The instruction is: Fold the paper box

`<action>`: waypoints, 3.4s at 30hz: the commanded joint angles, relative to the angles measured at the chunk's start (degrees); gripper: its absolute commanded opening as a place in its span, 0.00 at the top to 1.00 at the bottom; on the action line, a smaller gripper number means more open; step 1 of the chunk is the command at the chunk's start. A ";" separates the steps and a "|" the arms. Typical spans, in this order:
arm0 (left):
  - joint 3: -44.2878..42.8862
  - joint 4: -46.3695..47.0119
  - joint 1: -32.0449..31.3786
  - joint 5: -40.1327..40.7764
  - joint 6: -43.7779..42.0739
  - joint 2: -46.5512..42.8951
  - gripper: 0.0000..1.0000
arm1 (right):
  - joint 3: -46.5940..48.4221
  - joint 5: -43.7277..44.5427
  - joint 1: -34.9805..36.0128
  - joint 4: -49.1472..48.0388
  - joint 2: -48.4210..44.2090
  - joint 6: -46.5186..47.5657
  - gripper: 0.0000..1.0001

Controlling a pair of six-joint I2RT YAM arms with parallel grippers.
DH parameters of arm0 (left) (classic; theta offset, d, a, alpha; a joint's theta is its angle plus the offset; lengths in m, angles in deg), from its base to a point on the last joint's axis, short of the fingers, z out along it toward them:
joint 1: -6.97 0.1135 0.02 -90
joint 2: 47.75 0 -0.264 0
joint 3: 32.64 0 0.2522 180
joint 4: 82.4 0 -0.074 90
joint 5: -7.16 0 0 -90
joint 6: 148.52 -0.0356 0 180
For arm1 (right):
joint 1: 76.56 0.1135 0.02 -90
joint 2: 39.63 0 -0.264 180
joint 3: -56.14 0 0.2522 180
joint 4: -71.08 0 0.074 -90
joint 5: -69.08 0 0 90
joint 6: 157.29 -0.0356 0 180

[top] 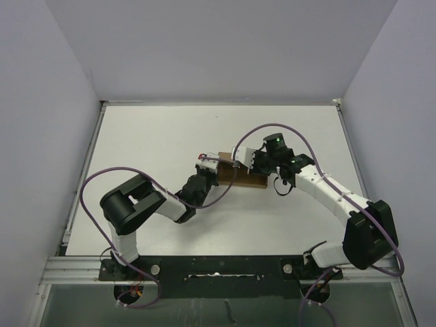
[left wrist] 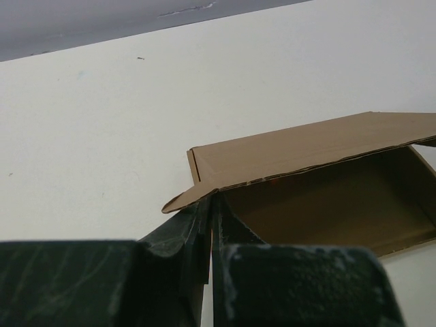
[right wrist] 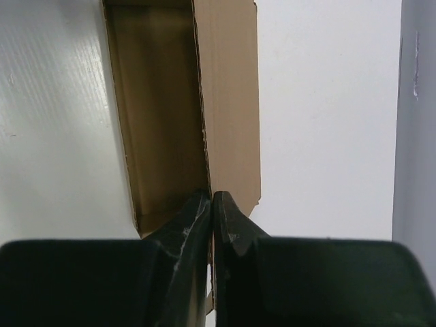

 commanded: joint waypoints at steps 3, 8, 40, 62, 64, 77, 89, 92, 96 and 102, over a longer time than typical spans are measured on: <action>1.28 1.74 -0.38 -2.61 1.44 -4.41 1.00 | -2.05 1.30 0.42 -2.84 -1.31 1.10 1.00; 4.59 2.58 -0.38 -5.02 2.96 -7.40 0.84 | -3.30 0.71 0.44 -2.65 -2.10 1.59 1.00; 2.36 -47.65 21.04 -49.51 38.39 -35.54 0.33 | -4.44 -12.99 -1.94 11.24 3.89 10.22 0.98; -15.57 -56.53 18.46 -49.55 32.41 -8.73 0.39 | 0.78 -33.66 -12.36 16.91 -1.46 2.82 0.36; -15.84 -56.70 18.42 -49.42 32.08 -7.56 0.39 | 1.80 -35.29 -14.91 15.70 -0.65 -2.39 0.37; -17.17 -58.47 18.47 -49.69 32.05 -2.78 0.46 | 6.00 -30.69 -24.16 14.34 13.75 -17.72 0.76; -19.50 -63.55 18.51 -48.74 30.73 0.32 0.55 | 8.61 -24.32 -23.01 17.12 21.24 -17.38 0.86; -19.80 -63.82 18.51 -48.80 30.67 0.03 0.55 | 8.71 -29.16 -23.81 17.37 18.11 -17.30 0.79; -20.45 -64.34 18.52 -48.78 30.68 -1.33 0.53 | 8.40 -37.16 -27.29 16.42 13.43 -21.48 0.57; -20.92 -64.27 18.58 -49.03 30.84 -4.83 0.45 | 5.64 -43.78 -33.04 9.67 14.65 -33.85 0.32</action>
